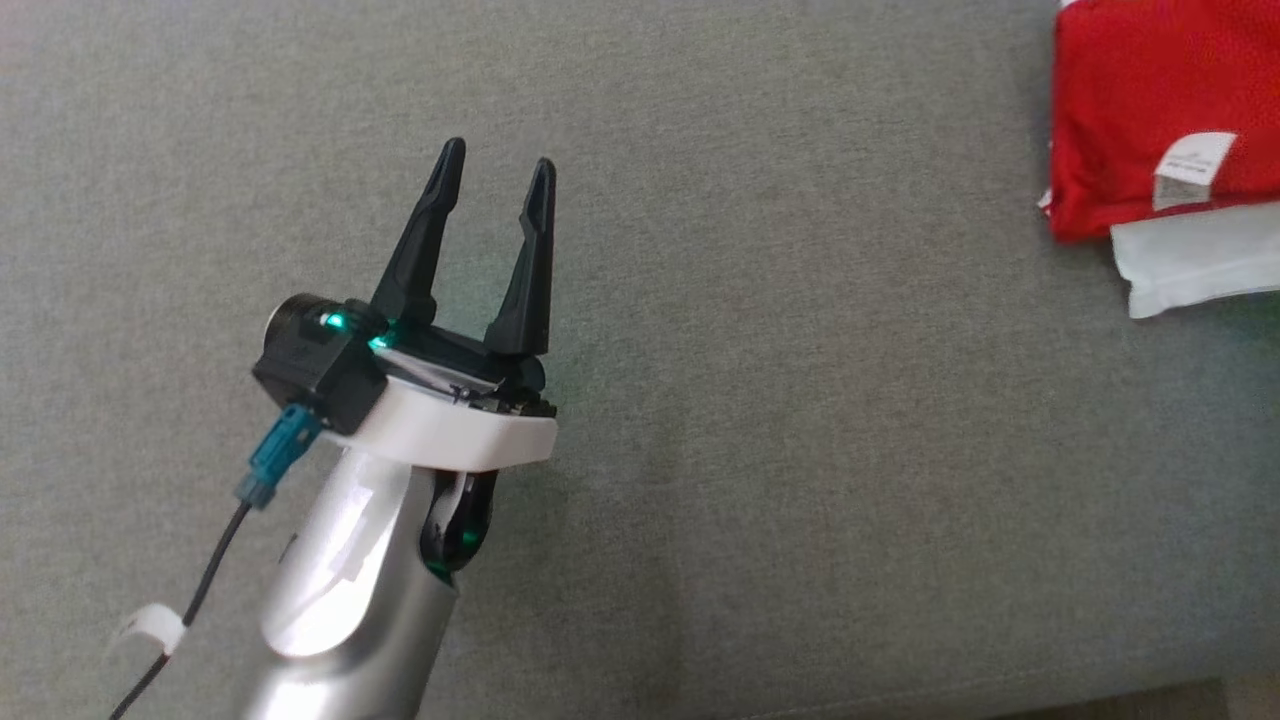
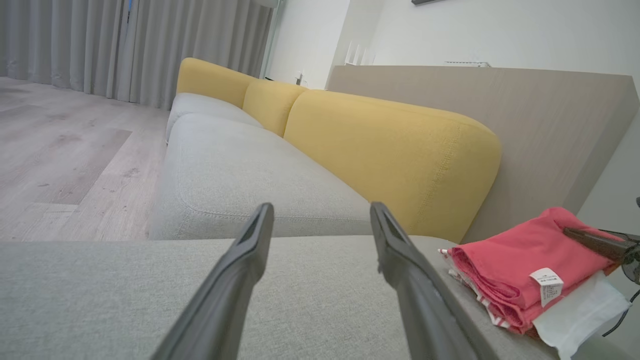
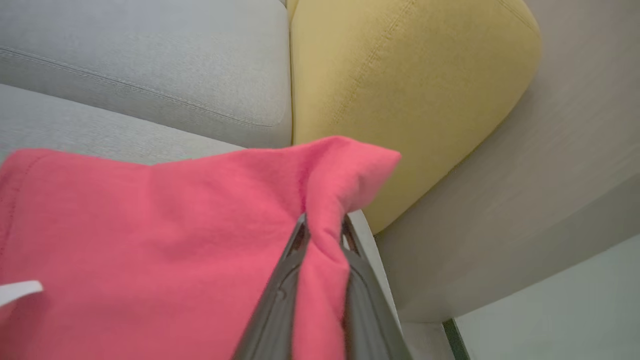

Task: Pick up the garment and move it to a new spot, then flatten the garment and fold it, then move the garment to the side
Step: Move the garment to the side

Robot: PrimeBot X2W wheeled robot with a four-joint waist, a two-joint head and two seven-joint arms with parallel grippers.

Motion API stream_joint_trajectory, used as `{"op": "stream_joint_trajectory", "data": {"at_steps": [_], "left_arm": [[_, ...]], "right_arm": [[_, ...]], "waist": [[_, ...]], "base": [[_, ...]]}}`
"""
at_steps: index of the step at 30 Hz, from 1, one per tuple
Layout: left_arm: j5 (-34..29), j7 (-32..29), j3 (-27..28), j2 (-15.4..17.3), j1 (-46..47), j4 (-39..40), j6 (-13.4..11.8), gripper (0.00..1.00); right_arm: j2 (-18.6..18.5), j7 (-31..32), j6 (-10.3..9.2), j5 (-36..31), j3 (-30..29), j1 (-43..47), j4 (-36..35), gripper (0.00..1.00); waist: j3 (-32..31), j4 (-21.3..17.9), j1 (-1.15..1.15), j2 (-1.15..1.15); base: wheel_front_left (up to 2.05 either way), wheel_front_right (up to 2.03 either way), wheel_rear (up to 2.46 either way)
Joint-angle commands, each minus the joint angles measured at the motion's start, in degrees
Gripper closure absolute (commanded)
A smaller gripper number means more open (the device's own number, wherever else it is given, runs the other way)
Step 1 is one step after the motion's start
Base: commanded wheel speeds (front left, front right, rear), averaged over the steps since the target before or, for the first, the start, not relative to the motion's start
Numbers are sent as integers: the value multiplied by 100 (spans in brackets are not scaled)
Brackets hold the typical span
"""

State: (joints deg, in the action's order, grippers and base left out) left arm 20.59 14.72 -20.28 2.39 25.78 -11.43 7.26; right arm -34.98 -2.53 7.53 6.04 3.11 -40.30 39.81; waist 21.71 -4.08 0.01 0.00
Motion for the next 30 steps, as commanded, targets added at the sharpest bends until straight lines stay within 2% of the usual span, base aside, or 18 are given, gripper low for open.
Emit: {"op": "stream_joint_trajectory", "data": {"at_steps": [1, 2, 3, 4, 5, 12, 18, 23, 30], "left_arm": [[-79, 28, 146, 49, 140, 185, 6, 0], [-91, 28, 152, 49, 141, 178, 8, 0], [-101, 28, 158, 49, 140, 169, 10, 0], [-108, 28, 166, 49, 138, 160, 11, 0], [-114, 28, 175, 49, 132, 150, 12, 0], [-133, 28, 311, 49, 31, 96, 18, 0], [-144, 28, 553, 49, -123, 112, 20, 0], [-159, 28, 791, 49, -295, 156, 21, 0], [-60, 28, 1134, 49, -633, 209, -8, 0]], "right_arm": [[-215, -10, -4, -20, -71, 133, -87, 100], [-206, -2, -4, -48, -117, 137, -53, 100], [-191, -16, -4, -87, -157, 137, -34, 59], [-177, -31, -4, -134, -193, 139, -21, 5], [-147, -51, -4, -171, -238, 139, -8, 0], [143, -160, -4, -389, -435, 101, -121, 0], [599, -154, -4, -502, -498, 75, -587, 0], [1150, -117, -4, -378, -462, 210, -1157, 0], [2080, -283, -4, 142, -647, 769, -1873, 0]], "waist": [[48, 35, -1, 0], [60, 43, -1, 0], [65, 49, -1, 0], [65, 55, -1, 0], [57, 60, -1, 0], [-158, 60, -1, 0], [-533, 68, -1, 0], [-883, 141, -1, 0], [-1329, 367, -1, 0]], "base": [[0, 0, 0], [0, 0, 0], [0, 0, 0], [0, 0, 0], [0, 0, 0], [0, 0, 0], [0, 0, 0], [0, 0, 0], [0, 0, 0]]}}
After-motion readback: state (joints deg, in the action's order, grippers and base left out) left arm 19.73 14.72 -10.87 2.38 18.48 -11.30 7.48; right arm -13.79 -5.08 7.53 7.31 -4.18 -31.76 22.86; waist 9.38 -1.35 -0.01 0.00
